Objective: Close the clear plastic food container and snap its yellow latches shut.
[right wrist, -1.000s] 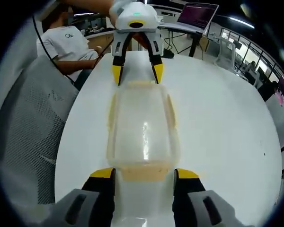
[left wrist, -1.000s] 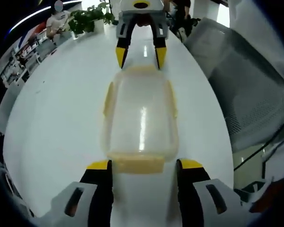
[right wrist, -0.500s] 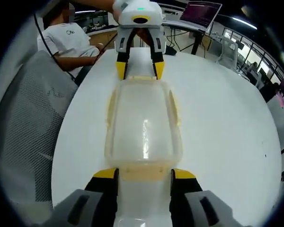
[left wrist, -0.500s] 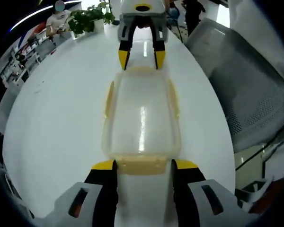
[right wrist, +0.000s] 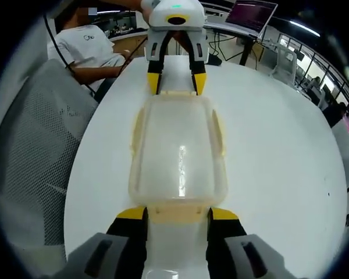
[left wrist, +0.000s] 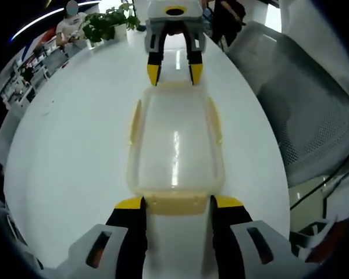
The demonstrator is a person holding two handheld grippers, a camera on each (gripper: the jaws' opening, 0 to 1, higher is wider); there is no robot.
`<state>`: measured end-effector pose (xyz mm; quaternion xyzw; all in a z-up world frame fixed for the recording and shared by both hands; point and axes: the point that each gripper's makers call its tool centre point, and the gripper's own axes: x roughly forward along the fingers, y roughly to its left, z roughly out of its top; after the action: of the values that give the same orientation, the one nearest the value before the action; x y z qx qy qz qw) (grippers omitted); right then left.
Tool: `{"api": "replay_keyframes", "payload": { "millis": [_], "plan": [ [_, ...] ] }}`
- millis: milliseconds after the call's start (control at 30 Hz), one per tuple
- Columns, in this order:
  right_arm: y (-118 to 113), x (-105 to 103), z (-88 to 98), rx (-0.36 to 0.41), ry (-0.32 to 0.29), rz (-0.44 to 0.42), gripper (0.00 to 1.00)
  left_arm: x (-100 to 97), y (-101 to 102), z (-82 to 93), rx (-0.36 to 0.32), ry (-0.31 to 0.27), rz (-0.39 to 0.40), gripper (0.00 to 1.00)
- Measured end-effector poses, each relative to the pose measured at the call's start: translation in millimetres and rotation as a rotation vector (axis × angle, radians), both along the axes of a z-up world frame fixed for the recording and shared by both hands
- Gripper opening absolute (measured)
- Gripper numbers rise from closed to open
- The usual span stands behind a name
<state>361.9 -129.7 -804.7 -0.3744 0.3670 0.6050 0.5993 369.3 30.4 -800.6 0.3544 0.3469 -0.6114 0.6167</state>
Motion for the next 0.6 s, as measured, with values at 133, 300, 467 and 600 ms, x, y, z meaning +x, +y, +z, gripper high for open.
{"api": "replay_keyframes", "payload": {
  "millis": [133,300,467,600],
  "plan": [
    [0.0,-0.5,-0.3,-0.001,-0.001,-0.003,0.38,-0.2,-0.3,0.1,0.006,0.001,0.004,0.43],
    [-0.2,0.0,-0.4,-0.001,0.002,-0.008,0.37,0.5,0.3,-0.4,-0.008,0.002,0.004,0.42],
    [-1.1,-0.7,0.9,0.037,0.005,0.006,0.37,-0.2,-1.9,1.8,0.009,-0.006,0.004,0.37],
    [0.1,-4.9,2.0,0.029,0.010,0.014,0.37,-2.9,-1.4,2.8,0.020,-0.017,-0.011,0.37]
  ]
}}
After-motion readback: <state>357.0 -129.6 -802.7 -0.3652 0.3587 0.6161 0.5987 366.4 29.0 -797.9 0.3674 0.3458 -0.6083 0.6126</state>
